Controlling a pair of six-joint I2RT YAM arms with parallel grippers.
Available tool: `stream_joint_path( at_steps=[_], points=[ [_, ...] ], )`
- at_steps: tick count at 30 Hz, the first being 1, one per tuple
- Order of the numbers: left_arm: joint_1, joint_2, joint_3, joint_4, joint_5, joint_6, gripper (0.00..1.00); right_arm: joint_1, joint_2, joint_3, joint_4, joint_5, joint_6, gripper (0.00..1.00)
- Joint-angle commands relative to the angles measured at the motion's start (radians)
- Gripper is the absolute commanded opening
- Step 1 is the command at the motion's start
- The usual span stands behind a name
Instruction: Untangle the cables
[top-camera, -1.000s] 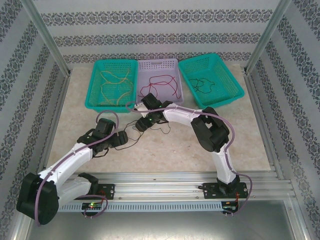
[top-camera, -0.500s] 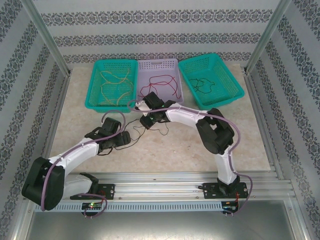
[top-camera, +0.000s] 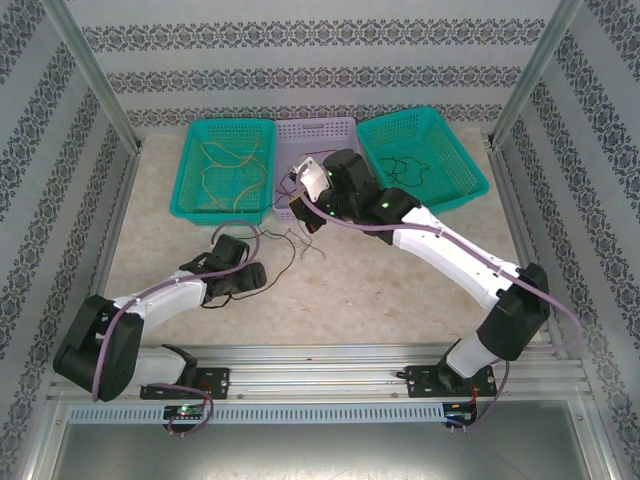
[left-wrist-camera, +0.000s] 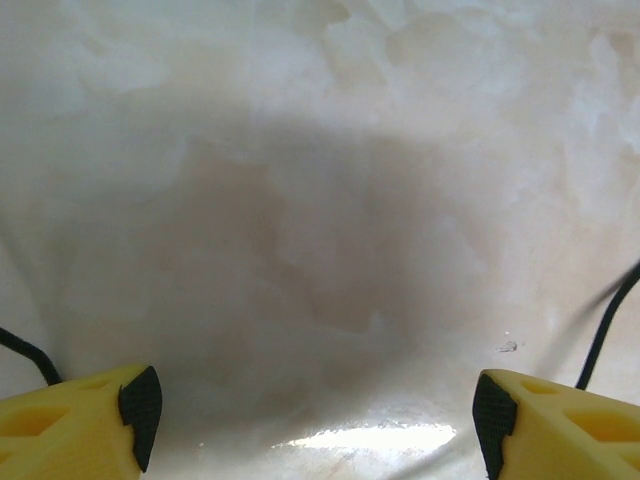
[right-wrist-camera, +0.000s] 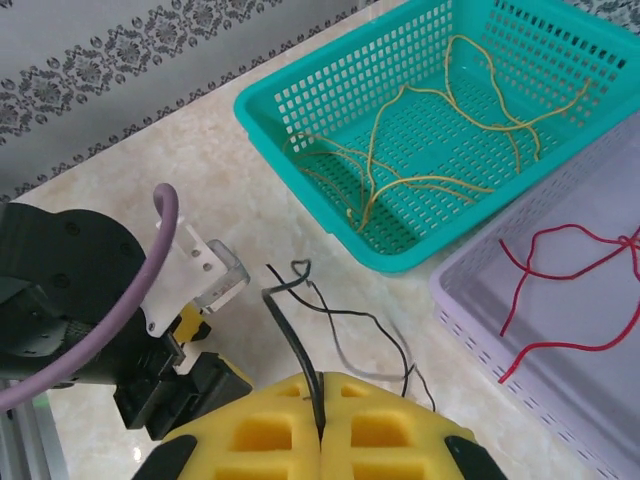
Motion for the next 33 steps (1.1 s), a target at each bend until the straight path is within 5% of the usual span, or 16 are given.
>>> stream_joint_path(
  at_steps=[1, 8, 20, 26, 33],
  points=[
    [-0.018, 0.001, -0.011, 0.027, 0.026, 0.017, 0.8, 0.011, -0.051, -0.033, -0.058, 0.086, 0.007, 0.0],
    [-0.037, -0.04, -0.025, 0.0, 0.015, 0.034, 0.67, -0.074, -0.307, -0.116, 0.067, 0.208, 0.086, 0.0],
    [-0.074, -0.021, -0.035, 0.016, 0.021, 0.028, 0.57, -0.194, -0.54, -0.013, 0.001, 0.45, 0.109, 0.0],
    [-0.121, 0.019, -0.031, 0.051, 0.026, 0.015, 0.45, -0.225, -0.507, 0.166, -0.046, 0.536, 0.04, 0.0],
    [-0.216, 0.074, 0.008, 0.094, 0.0, -0.022, 0.38, -0.318, -0.373, 0.379, -0.128, 0.475, 0.021, 0.0]
  ],
)
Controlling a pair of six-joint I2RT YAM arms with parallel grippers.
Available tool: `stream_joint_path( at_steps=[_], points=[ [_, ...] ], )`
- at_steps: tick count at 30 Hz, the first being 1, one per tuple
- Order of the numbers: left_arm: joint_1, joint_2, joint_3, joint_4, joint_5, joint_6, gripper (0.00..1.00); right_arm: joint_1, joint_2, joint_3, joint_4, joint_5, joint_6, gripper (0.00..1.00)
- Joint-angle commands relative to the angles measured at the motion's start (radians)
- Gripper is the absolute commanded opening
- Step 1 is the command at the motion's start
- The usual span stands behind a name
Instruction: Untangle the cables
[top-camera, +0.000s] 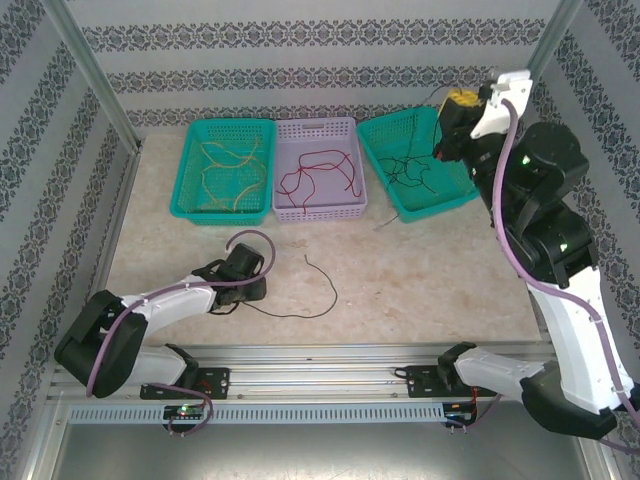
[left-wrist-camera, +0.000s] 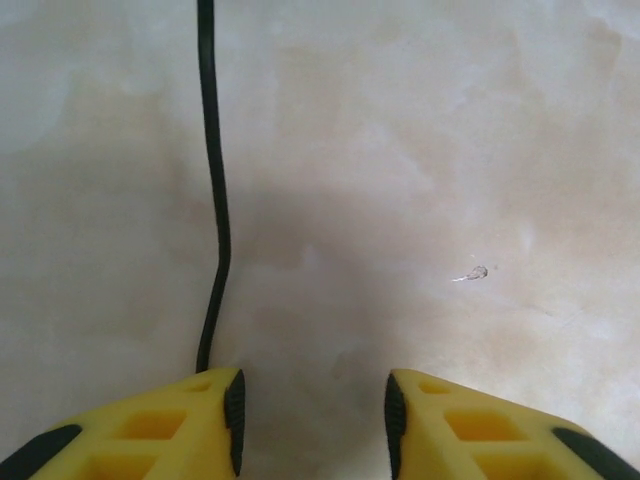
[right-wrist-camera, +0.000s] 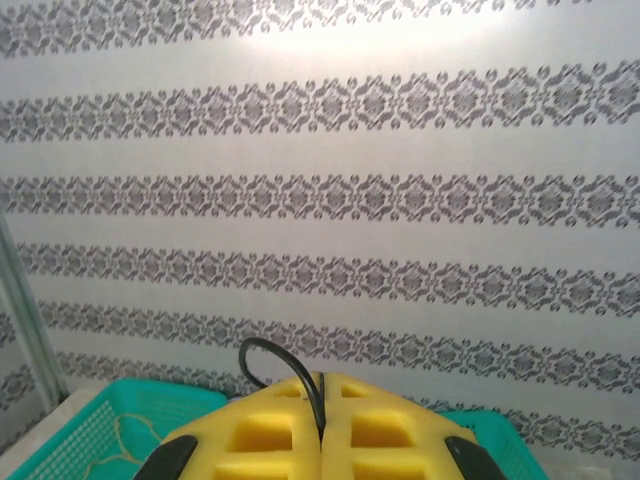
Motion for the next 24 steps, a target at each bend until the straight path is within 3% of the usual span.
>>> stream_joint_path(
  at_steps=[1, 9, 11, 18, 24],
  points=[
    [-0.076, 0.063, 0.03, 0.089, 0.082, -0.038, 0.36, -0.053, 0.042, 0.039, -0.045, -0.026, -0.014, 0.0],
    [-0.186, 0.158, 0.096, 0.15, 0.073, -0.086, 0.27, -0.257, 0.25, 0.115, 0.044, -0.015, -0.058, 0.0],
    [-0.211, 0.171, 0.11, 0.156, 0.062, -0.091, 0.24, -0.304, 0.311, 0.132, 0.073, -0.066, -0.037, 0.0],
    [-0.254, 0.222, 0.149, 0.184, 0.053, -0.104, 0.2, -0.364, 0.513, 0.237, 0.091, -0.089, -0.048, 0.0],
    [-0.274, 0.286, 0.191, 0.21, 0.075, -0.109, 0.18, -0.395, 0.652, 0.227, 0.078, -0.11, -0.021, 0.0]
  ],
)
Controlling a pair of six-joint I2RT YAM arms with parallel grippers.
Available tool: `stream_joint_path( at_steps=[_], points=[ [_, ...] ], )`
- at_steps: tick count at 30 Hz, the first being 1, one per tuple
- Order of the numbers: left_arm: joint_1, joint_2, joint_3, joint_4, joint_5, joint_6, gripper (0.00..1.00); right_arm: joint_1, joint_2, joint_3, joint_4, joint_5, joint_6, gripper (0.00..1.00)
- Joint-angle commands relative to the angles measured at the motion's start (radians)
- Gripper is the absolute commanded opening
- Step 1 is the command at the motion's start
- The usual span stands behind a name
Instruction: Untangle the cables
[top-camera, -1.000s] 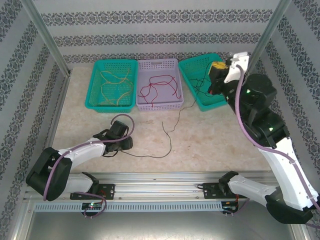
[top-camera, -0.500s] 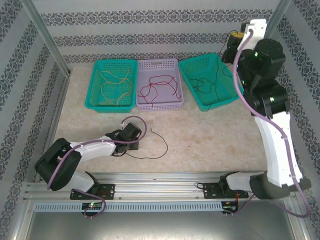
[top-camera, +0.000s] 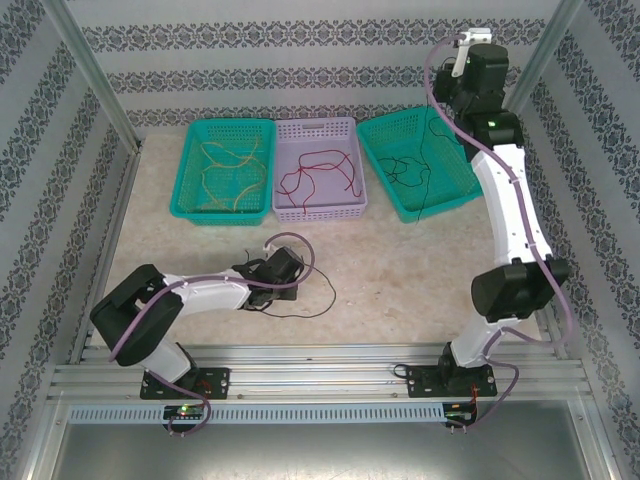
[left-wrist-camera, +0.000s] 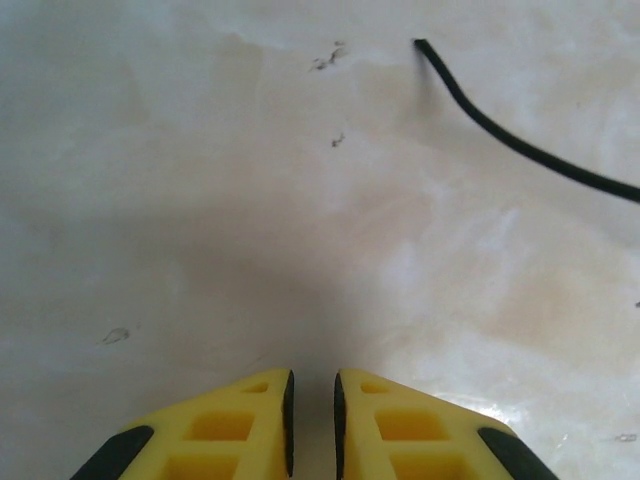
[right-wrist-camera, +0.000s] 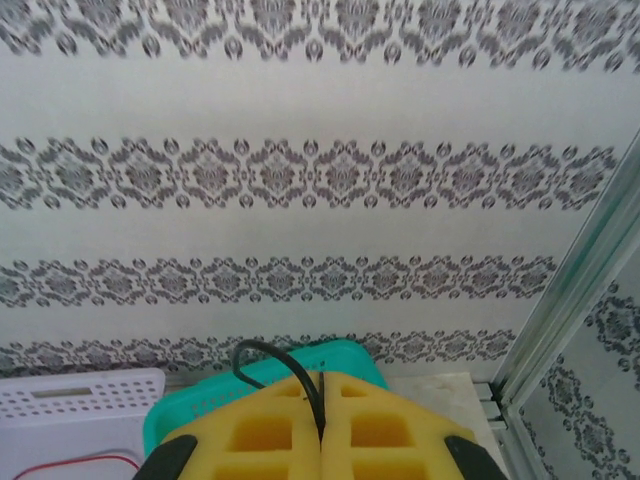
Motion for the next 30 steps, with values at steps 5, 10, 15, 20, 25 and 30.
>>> stream_joint_path(
  at_steps=[5, 10, 15, 20, 25, 30],
  points=[
    [-0.052, 0.06, 0.054, 0.093, 0.138, -0.015, 0.18, -0.009, 0.148, -0.047, -0.021, -0.016, 0.056, 0.0],
    [-0.052, 0.017, 0.066, 0.051, 0.127, 0.001, 0.18, -0.01, 0.233, -0.019, -0.104, -0.007, 0.102, 0.1],
    [-0.052, -0.069, 0.079, -0.016, 0.09, 0.033, 0.18, -0.008, 0.151, -0.054, -0.084, -0.052, 0.17, 0.41],
    [-0.051, -0.177, 0.108, -0.105, 0.036, 0.075, 0.3, 0.036, -0.034, -0.18, -0.053, -0.086, 0.188, 0.62],
    [-0.024, -0.305, 0.123, -0.206, -0.032, 0.105, 0.52, 0.189, -0.254, -0.451, -0.048, -0.135, 0.199, 0.65],
    [0.053, -0.44, 0.111, -0.299, -0.062, 0.108, 0.72, 0.375, -0.475, -0.808, 0.066, -0.254, 0.263, 0.67]
  ],
)
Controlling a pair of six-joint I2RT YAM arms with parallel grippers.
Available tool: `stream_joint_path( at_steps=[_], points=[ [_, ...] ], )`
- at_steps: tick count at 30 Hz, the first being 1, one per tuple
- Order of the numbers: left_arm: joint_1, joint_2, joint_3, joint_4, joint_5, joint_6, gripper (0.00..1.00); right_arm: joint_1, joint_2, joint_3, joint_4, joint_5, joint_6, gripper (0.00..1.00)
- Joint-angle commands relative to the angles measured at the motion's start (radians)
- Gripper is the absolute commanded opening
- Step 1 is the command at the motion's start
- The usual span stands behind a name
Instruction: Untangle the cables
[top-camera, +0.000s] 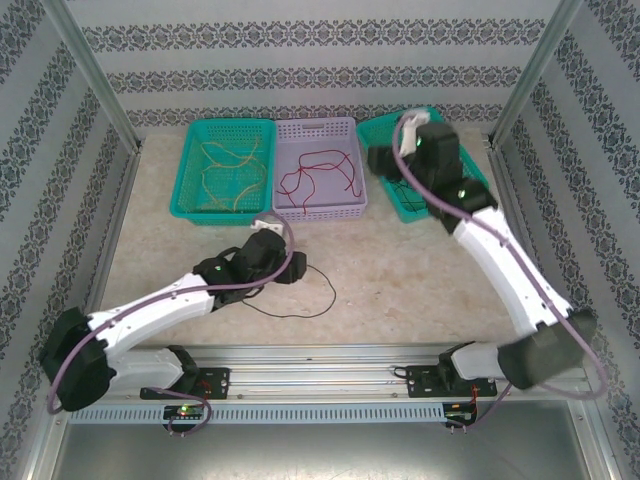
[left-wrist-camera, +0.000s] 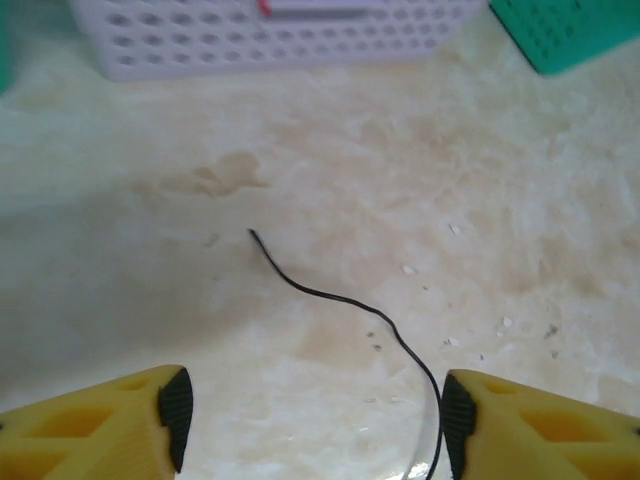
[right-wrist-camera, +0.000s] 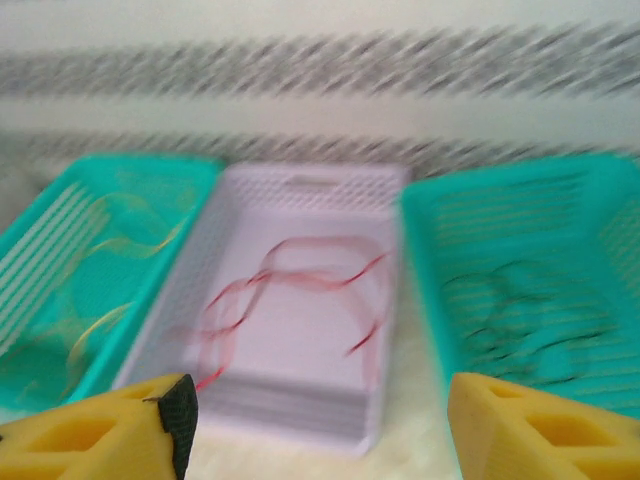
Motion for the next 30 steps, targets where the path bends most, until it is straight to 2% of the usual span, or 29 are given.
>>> stream_joint_path(
  at_steps=[1, 3, 6, 9, 13, 17, 27, 30],
  points=[
    [0.054, -0.081, 0.009, -0.134, -0.057, 0.021, 0.76, 0.093, -0.072, -0.199, 0.051, -0.111, 0.07, 0.67],
    [0.086, -0.13, 0.014, -0.174, -0.065, 0.024, 0.82, 0.161, -0.115, -0.285, 0.069, -0.151, 0.087, 0.68],
    [0.133, -0.202, 0.025, -0.227, -0.077, 0.031, 0.9, 0.26, -0.125, -0.367, 0.059, -0.134, 0.079, 0.68],
    [0.162, -0.253, 0.041, -0.274, -0.09, 0.032, 0.96, 0.3, -0.086, -0.439, 0.097, -0.131, 0.085, 0.69],
    [0.182, -0.295, 0.072, -0.328, -0.098, 0.034, 0.99, 0.361, 0.049, -0.431, 0.118, -0.135, 0.058, 0.69],
    [0.189, -0.311, 0.105, -0.364, -0.112, 0.052, 1.0, 0.427, 0.221, -0.324, 0.071, -0.108, 0.014, 0.69],
    [0.209, -0.355, 0.121, -0.427, -0.14, 0.08, 1.0, 0.438, 0.462, -0.248, 0.086, -0.026, -0.055, 0.69],
    [0.21, -0.366, 0.108, -0.428, -0.136, 0.077, 1.0, 0.438, 0.533, -0.217, 0.075, -0.043, -0.063, 0.65]
  ],
)
